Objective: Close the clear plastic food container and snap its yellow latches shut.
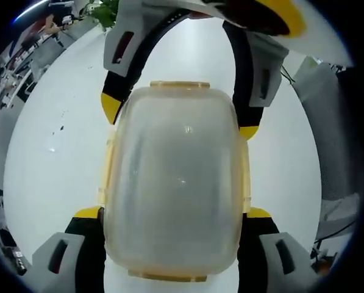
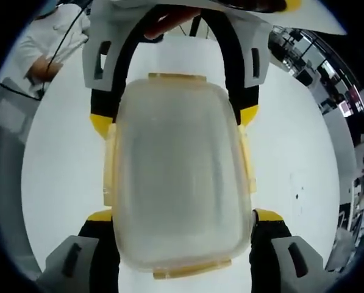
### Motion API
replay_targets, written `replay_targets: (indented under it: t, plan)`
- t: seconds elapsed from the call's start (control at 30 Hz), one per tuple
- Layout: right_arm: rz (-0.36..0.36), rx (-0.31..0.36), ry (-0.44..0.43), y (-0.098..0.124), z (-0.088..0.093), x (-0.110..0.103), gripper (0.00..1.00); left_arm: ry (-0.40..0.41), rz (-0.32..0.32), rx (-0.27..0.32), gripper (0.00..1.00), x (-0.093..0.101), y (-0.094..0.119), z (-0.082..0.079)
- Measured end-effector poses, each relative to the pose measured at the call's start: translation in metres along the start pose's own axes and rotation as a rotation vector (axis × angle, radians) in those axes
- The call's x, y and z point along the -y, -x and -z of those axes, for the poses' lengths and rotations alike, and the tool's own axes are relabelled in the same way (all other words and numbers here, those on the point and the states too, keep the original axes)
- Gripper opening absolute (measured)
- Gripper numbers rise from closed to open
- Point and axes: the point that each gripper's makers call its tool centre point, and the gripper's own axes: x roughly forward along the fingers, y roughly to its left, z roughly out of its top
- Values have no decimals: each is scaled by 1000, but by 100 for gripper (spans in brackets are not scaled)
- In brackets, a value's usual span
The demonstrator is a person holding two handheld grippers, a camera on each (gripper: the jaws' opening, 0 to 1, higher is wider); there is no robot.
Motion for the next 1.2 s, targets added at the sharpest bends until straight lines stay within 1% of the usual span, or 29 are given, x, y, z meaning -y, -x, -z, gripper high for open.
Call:
replay_targets:
  t: [0.1,0.17,0.2,0.23,0.27,0.33,0.4,0.47,0.53,0.57,0.6,0.63,0.7,0.73,0.77,0.8,0.83,0.87,0.9,0.93,0.97,1.0,1.07,1.1,1.17,1.2]
  plan:
    - [0,5,20,1,0,1,90,7,-5,1,91,0,0,-1]
    - [8,21,37,2,-1,3,90,12,-5,5,91,0,1,-1]
    - [15,43,52,3,-3,5,90,30,-3,17,92,-1,2,-1]
    - [14,48,50,3,-4,5,90,46,-2,32,92,-1,4,-4]
    - [5,66,37,5,-7,4,90,45,9,55,93,0,6,-7]
    - [8,94,24,8,-11,7,92,37,7,69,94,-1,9,-10]
    - [-13,127,7,10,-14,6,91,37,2,95,95,-1,12,-14]
    - [-25,133,-11,14,-11,6,91,42,-10,109,95,-3,15,-16]
    - [-42,210,-22,18,-17,4,91,43,-29,126,96,-5,18,-17]
    - [-48,250,-37,21,-20,3,91,53,-40,144,96,-6,19,-17]
    - [-46,279,-40,24,-22,3,89,61,-47,158,96,-7,21,-17]
    - [-28,319,-44,27,-25,5,88,84,-61,184,97,-9,23,-17]
    - [-27,351,-100,30,-24,5,88,111,-66,197,96,-10,25,-14]
    - [-25,366,-147,30,-22,5,89,143,-74,223,96,-11,27,-12]
    - [-23,385,-162,31,-23,5,89,163,-78,235,96,-11,28,-10]
    - [-22,407,-172,33,-23,4,88,178,-80,262,96,-10,29,-10]
    - [-12,415,-180,34,-22,5,88,195,-85,279,96,-10,30,-8]
    - [16,445,-196,36,-22,8,88,218,-99,313,96,-11,32,-8]
    - [28,460,-216,38,-22,8,88,230,-107,346,96,-11,33,-9]
    - [36,477,-240,39,-23,9,88,269,-120,386,95,-10,36,-10]
    - [54,515,-256,42,-26,12,87,311,-129,423,95,-9,39,-12]
    - [67,558,-265,45,-29,12,88,358,-148,492,95,-10,44,-16]
    - [105,565,-272,46,-27,14,88,393,-183,576,95,-12,51,-20]
    - [121,583,-291,47,-28,15,89,410,-206,607,96,-14,52,-18]
    - [142,616,-327,49,-29,14,89,429,-241,642,97,-9,54,-17]
    - [147,619,-346,48,-28,13,88,433,-230,647,99,-3,53,-17]
